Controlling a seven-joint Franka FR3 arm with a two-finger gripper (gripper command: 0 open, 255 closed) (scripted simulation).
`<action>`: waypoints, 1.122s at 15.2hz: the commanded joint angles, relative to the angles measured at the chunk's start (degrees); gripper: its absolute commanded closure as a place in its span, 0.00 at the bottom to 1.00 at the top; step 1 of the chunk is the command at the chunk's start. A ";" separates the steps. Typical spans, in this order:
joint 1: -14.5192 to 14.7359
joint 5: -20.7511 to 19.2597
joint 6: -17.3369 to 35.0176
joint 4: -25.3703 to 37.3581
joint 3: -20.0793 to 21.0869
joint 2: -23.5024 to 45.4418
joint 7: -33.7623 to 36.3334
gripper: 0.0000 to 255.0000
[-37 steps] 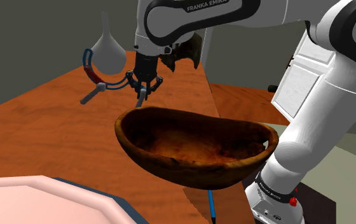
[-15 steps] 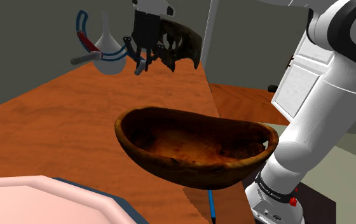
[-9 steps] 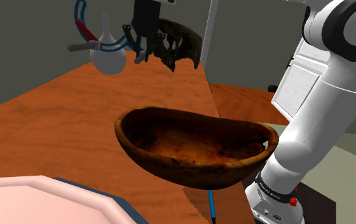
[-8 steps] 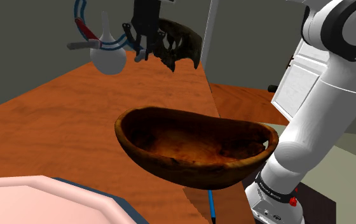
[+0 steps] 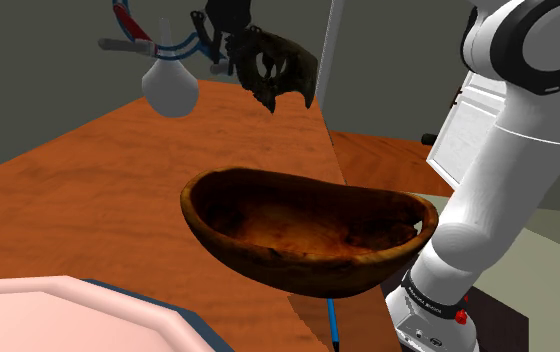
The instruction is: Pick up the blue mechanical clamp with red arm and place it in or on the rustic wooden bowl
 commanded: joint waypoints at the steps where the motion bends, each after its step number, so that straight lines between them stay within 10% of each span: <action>1: -0.40 1.44 0.39 -2.81 -0.22 -2.78 -0.37 1.00; 17: 5.01 16.60 0.83 -37.67 -4.88 -40.12 -1.86 1.00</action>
